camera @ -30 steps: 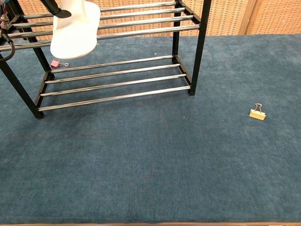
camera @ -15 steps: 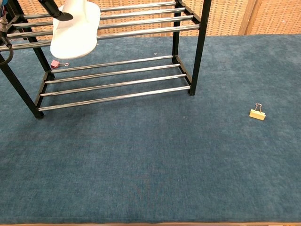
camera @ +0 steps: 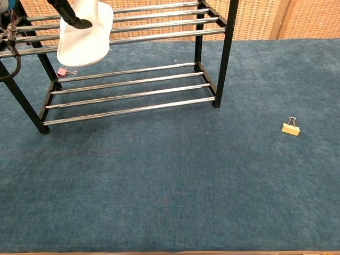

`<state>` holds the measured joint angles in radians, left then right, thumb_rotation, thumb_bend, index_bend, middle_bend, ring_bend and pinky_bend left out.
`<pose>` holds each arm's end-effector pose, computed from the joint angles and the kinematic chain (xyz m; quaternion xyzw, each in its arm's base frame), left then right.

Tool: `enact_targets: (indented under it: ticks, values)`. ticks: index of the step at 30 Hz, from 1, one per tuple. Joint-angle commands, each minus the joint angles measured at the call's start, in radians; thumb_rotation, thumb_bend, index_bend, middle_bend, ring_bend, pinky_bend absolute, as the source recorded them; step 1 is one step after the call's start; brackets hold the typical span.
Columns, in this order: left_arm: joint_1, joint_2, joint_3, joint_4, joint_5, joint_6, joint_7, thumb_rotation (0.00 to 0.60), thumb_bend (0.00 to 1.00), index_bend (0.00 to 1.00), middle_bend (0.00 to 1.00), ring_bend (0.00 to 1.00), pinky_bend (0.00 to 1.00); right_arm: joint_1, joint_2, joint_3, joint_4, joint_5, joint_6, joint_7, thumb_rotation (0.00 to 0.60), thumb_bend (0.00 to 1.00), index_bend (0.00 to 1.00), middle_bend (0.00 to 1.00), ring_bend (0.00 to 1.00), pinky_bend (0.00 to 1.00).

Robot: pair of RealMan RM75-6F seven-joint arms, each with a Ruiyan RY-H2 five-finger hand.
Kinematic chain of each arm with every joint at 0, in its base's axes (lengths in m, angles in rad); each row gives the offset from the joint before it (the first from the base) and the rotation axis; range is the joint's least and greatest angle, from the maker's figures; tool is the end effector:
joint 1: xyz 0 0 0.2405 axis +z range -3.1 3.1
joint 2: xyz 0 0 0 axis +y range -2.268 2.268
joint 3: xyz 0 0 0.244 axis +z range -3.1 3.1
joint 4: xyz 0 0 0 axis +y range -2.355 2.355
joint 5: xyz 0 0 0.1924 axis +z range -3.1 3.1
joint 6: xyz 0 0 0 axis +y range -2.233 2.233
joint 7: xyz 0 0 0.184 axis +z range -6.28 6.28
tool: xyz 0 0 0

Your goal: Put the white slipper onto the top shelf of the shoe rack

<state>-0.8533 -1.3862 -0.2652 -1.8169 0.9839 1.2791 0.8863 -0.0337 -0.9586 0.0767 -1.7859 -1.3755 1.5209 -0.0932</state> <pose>-0.0477 0.3744 0.0812 -0.7174 -0.1881 -0.3881 0.5471 -0.3087 -0.1851 0.2204 0.5390 -0.4052 0.3244 0.6634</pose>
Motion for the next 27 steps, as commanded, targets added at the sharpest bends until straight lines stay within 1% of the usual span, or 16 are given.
enact_targets:
  ticks: [1,5,18,24,27]
  values:
    - [-0.002,-0.008,0.006,-0.004,0.007,0.0,-0.004,0.6,0.23,0.3,0.25,0.25,0.53,-0.001,0.001,0.001,-0.001,0.0,0.001,0.001,0.6,0.0,0.0,0.0,0.0,0.0]
    - [0.0,-0.02,0.013,-0.002,0.046,0.009,-0.035,0.6,0.23,0.3,0.25,0.25,0.53,-0.001,0.002,0.0,0.0,0.0,0.0,0.003,0.6,0.0,0.0,0.0,0.0,0.0]
    - [-0.006,-0.033,0.029,-0.053,0.083,-0.002,-0.05,0.6,0.24,0.3,0.25,0.26,0.53,-0.001,0.003,0.001,-0.003,0.002,0.0,0.002,0.6,0.0,0.0,0.0,0.0,0.0]
    - [0.008,-0.013,0.069,-0.114,0.178,-0.028,-0.126,0.6,0.23,0.31,0.25,0.26,0.53,-0.001,0.004,0.0,-0.003,0.0,0.001,0.002,0.6,0.0,0.0,0.0,0.0,0.0]
    - [0.022,0.009,0.1,-0.137,0.256,-0.046,-0.201,0.6,0.24,0.31,0.25,0.25,0.52,-0.001,0.004,-0.001,-0.004,-0.002,0.001,0.001,0.6,0.0,0.0,0.0,0.0,0.0]
